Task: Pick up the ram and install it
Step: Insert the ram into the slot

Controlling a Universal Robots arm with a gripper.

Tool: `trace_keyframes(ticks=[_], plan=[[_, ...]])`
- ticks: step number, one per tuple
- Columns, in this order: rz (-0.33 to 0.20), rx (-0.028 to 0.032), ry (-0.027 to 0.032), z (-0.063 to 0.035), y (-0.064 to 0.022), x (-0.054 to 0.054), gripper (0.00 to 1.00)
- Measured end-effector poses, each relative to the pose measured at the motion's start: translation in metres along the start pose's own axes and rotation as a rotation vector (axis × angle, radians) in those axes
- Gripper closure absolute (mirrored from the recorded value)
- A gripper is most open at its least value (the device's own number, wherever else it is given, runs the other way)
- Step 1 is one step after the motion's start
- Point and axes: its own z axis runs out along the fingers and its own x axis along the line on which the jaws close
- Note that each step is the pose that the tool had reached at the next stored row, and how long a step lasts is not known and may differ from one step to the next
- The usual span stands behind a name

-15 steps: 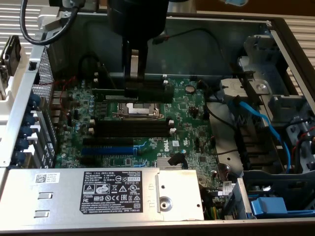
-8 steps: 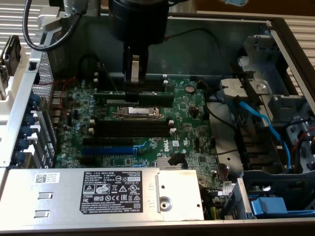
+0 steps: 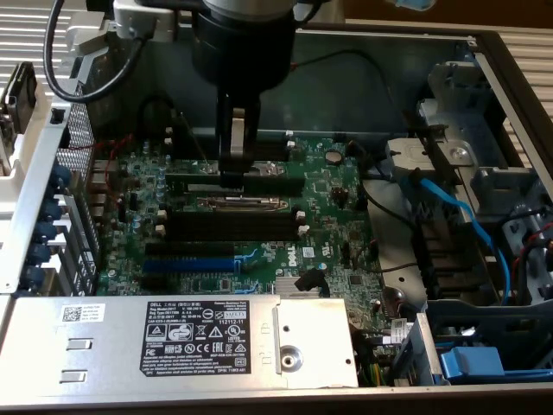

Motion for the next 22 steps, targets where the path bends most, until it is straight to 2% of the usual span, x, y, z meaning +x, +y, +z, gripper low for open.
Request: trace_keyframes(ticks=[13,20,22], plan=[[0.0,0.0004,0.0082,0.0136,-0.0028,0.001,0.87],[0.0,0.0005,0.0095,0.0188,-0.003,0.002,0.87],[-0.001,0.0006,0.0126,0.0194,-0.0031,0.002,0.87]])
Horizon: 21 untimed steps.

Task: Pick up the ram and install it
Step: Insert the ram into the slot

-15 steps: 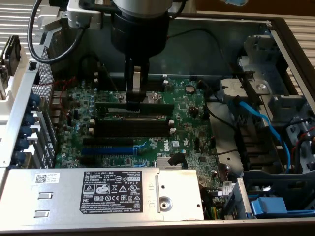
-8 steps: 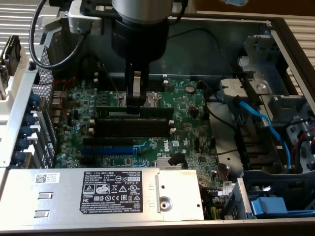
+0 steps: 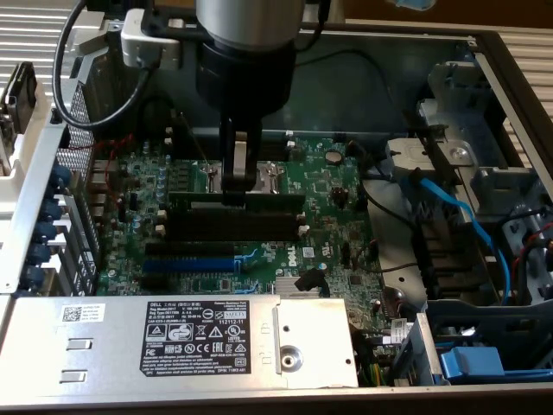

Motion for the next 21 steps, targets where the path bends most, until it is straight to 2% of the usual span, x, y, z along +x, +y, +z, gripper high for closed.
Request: trace_keyframes(ticks=[3,6,13,18,21], plan=[[-0.003,0.0008,0.0145,0.001,0.0,-0.0005,0.87],[-0.006,0.0012,0.0227,0.0015,-0.0001,-0.0005,0.87],[-0.01,0.0043,0.0226,0.0023,0.0,-0.0004,0.87],[-0.01,0.0042,0.0225,0.0049,0.0,-0.0004,0.87],[-0.01,0.0041,0.0174,0.0052,0.0003,-0.0005,0.87]])
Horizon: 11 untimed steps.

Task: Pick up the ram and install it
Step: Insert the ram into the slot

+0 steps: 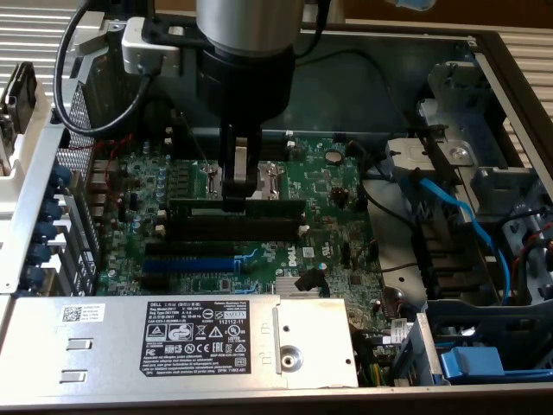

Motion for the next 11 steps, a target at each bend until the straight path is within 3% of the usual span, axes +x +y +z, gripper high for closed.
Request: trace_keyframes(ticks=[3,11], plan=[[0.0,0.0,-0.0053,0.0002,0.0006,0.0003,0.87],[0.0,-0.0039,-0.0054,0.002,0.0008,0.0006,0.87]])
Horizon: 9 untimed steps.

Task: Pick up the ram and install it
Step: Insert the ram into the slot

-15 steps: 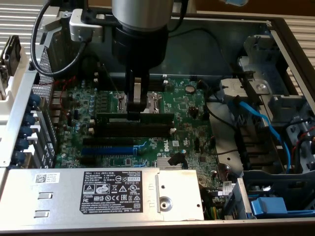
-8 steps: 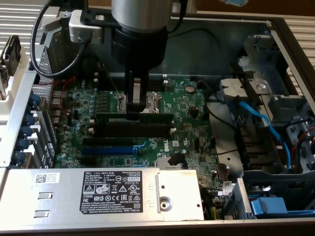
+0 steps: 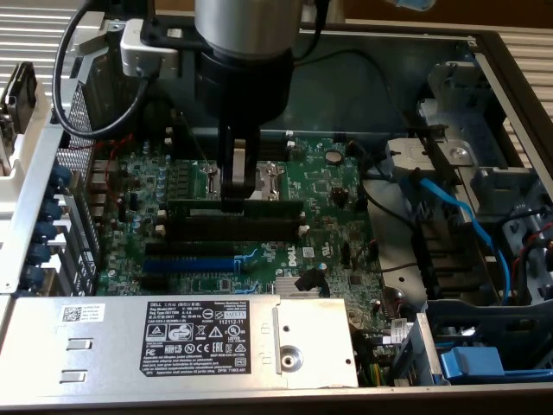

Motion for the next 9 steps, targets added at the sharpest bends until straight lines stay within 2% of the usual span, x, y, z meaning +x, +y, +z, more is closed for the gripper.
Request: trace_keyframes(ticks=[9], plan=[[0.0,-0.0005,0.0,0.0031,0.0024,0.0,0.87]])
